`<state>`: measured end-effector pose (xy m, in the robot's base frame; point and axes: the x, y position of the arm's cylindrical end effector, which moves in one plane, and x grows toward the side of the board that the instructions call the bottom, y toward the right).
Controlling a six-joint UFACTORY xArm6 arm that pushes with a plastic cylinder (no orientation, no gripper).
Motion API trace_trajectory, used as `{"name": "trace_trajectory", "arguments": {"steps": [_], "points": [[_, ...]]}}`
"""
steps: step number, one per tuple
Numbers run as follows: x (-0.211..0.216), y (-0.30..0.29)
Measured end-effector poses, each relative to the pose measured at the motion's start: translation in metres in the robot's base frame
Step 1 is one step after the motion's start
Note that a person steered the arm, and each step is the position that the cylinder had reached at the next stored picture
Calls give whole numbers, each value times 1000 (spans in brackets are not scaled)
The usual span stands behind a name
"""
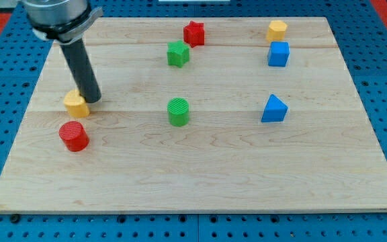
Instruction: Move the red circle below the yellow heart
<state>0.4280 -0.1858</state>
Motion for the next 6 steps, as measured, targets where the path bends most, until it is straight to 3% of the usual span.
{"name": "trace_trajectory", "arguments": {"steps": [1,4,5,6], "points": [[31,-12],[70,17],[72,-1],[36,12]]}}
